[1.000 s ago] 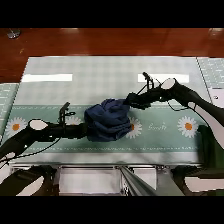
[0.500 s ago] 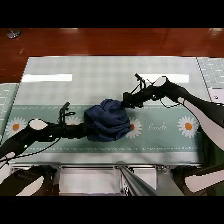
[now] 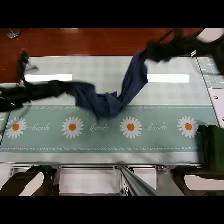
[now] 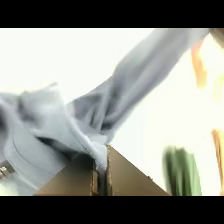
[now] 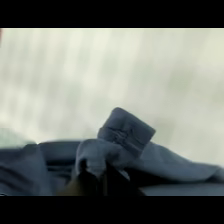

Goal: Fold the shirts.

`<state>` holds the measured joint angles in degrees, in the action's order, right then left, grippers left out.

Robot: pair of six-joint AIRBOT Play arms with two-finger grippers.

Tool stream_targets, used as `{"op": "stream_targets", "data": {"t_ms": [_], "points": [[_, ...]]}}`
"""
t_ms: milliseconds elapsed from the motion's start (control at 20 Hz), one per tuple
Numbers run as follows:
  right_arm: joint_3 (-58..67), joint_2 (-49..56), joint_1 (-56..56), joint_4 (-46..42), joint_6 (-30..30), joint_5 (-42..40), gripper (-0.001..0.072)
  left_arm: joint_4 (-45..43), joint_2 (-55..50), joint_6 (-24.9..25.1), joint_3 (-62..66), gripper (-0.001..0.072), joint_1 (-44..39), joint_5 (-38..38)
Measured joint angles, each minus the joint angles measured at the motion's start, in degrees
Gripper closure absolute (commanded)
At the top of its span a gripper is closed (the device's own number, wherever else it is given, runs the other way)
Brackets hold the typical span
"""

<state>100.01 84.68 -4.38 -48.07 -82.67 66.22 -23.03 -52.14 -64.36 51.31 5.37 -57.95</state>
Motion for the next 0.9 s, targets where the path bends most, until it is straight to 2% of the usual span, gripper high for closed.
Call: {"op": "stream_targets", "data": {"t_ms": [200, 300, 450, 700, 900], "points": [[15.2, -8.6, 4.7, -4.4, -1.6, 1.3, 0.0679, 0.2, 1.9, -1.1, 22.1, 0.0685, 6.6, 0.9], [18.1, -14.5, 6.3, -7.8, -1.6, 2.2, 0.0679, -0.1, 2.8, -1.7, 31.5, 0.0685, 10.0, 1.1], [19.4, -24.1, 7.4, -16.9, -1.4, 4.3, 0.0679, -5.7, 5.2, -5.4, 41.5, 0.0685, 15.7, 1.3], [16.4, -37.7, 7.9, -30.9, -3.0, 8.6, 0.0679, -20.4, 12.7, -11.0, 46.7, 0.0685, 23.4, 0.3], [11.9, -45.1, 8.0, -35.6, -4.5, 13.6, 0.0679, -28.9, 18.5, -12.6, 47.4, 0.0685, 25.6, -5.4]]}}
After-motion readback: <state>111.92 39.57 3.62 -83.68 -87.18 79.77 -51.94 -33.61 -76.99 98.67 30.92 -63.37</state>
